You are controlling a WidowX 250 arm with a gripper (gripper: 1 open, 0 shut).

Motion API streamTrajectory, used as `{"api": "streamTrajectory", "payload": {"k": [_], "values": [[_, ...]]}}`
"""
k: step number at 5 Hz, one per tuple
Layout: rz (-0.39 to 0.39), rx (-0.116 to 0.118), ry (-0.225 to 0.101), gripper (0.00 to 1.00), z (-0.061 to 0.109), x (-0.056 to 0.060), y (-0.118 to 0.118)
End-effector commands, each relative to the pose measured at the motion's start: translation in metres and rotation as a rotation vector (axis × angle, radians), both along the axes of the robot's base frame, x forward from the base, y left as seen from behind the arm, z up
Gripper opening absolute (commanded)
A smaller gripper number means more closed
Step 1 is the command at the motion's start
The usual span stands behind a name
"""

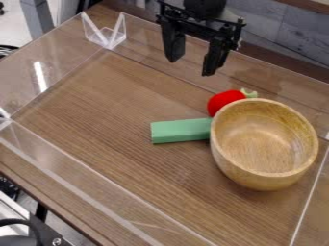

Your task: Move the red fruit to the left

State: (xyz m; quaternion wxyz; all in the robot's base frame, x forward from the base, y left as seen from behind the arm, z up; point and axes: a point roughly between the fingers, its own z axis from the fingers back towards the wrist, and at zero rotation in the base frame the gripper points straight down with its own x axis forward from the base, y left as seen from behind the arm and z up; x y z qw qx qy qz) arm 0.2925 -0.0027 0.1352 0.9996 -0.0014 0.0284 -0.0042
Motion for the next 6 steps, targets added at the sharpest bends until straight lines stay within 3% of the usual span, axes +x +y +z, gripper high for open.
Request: {"api": "streamTrajectory", "payload": {"k": [1,2,3,4,6], "values": [[-0.009,-0.006,0.015,1.0,-0.017,0.003,-0.009],[-0.018,-0.018,0.013,1.0,-0.037,0.01,-0.024],[-0.015,-0.024,0.002,1.0,-0.047,0.019,-0.038],[-0.016,-0.032,-0.027,1.0,-0.052,0.026,-0.046],[-0.076,-0.027,-0.079,1.0,-0.048,0.045,-0.04]]}}
